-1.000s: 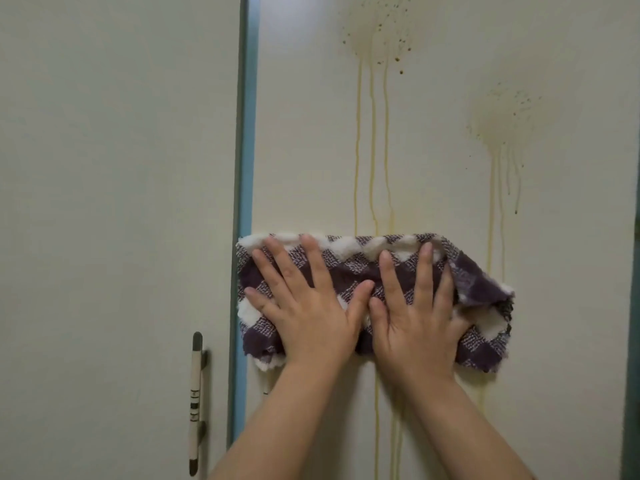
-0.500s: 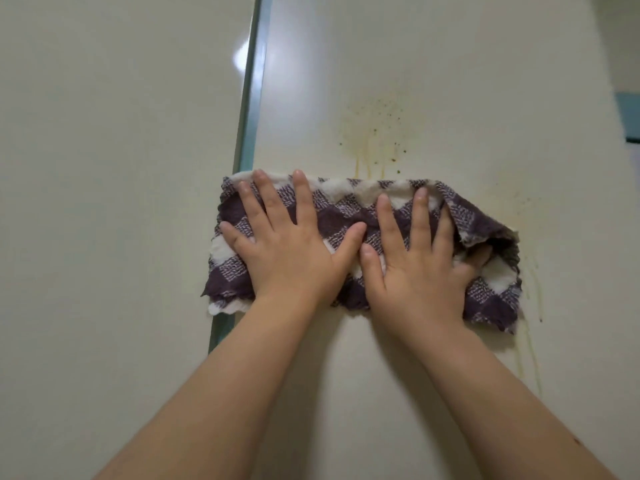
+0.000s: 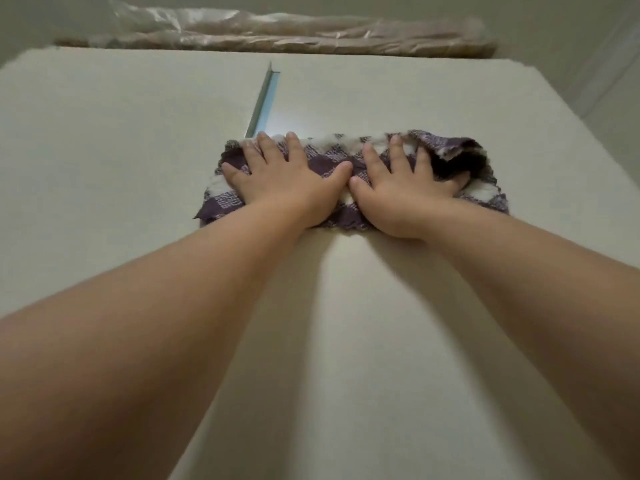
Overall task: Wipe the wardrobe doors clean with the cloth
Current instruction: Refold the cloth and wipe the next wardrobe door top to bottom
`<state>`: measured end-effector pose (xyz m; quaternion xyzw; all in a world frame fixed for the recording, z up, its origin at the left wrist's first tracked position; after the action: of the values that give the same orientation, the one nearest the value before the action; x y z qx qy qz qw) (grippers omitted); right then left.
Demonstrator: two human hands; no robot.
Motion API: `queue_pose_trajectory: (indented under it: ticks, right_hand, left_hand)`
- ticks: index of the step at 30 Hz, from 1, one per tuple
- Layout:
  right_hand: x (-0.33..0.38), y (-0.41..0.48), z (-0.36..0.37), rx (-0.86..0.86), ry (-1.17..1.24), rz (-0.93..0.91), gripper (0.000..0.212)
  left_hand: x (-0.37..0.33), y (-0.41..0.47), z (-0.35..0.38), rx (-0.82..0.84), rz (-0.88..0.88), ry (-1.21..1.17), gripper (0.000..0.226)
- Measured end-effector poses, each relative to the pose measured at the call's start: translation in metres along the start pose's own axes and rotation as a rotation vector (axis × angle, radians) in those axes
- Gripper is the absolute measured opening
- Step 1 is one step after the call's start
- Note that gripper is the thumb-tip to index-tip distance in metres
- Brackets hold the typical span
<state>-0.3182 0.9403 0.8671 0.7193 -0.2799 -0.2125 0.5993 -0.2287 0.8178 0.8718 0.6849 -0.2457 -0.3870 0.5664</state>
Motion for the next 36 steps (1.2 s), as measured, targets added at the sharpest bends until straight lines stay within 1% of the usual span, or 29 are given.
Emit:
queue_pose_trajectory:
  ticks: [4, 7, 9, 14, 16, 19, 24, 26, 31, 36]
  right_hand:
    - [0.007, 0.037, -0.008, 0.016, 0.007, -0.017, 0.057]
    - [0.006, 0.044, -0.008, 0.005, 0.007, -0.033, 0.057]
    - [0.007, 0.048, -0.009, -0.002, 0.021, -0.050, 0.056]
    - [0.002, 0.047, -0.012, -0.022, 0.028, -0.080, 0.055]
    - [-0.012, 0.048, -0.015, -0.034, 0.032, -0.072, 0.055]
    - [-0.048, 0.048, -0.027, -0.057, 0.024, -0.034, 0.055]
    - [-0.123, 0.048, -0.047, -0.078, 0.007, 0.062, 0.056]
    - [-0.143, 0.045, -0.052, -0.086, 0.001, 0.091, 0.057]
    - [-0.166, 0.036, -0.057, -0.085, 0.016, 0.133, 0.059]
    - [-0.156, 0.032, -0.059, -0.120, 0.037, 0.169, 0.056]
  left_hand:
    - [-0.003, 0.030, -0.004, 0.003, -0.039, -0.012, 0.091]
    - [-0.004, 0.036, -0.003, 0.019, -0.010, -0.027, 0.082]
    - [-0.004, 0.036, -0.004, 0.022, 0.010, -0.018, 0.079]
    - [-0.004, 0.038, -0.009, 0.041, 0.033, 0.021, 0.088]
    - [-0.016, 0.035, -0.010, 0.031, 0.029, 0.042, 0.091]
    - [-0.052, 0.029, -0.012, 0.005, 0.058, 0.010, 0.091]
    - [-0.126, 0.014, -0.013, 0.014, 0.177, -0.044, 0.090]
    - [-0.147, 0.008, -0.014, 0.019, 0.217, -0.066, 0.088]
    - [-0.169, 0.000, -0.013, 0.039, 0.257, -0.074, 0.085]
    - [-0.166, 0.000, -0.014, 0.042, 0.267, -0.098, 0.086]
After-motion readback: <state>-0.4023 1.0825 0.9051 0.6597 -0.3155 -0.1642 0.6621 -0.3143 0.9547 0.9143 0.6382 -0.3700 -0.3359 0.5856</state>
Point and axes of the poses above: each hand's wrist, its own y-axis towards the middle knuckle, its own z-axis out of the palm, x = y × z, the point moved 8 cm from there along y, towards the middle knuckle, and after that the axes turned 8 degrees about y, right-handed, at the moved point
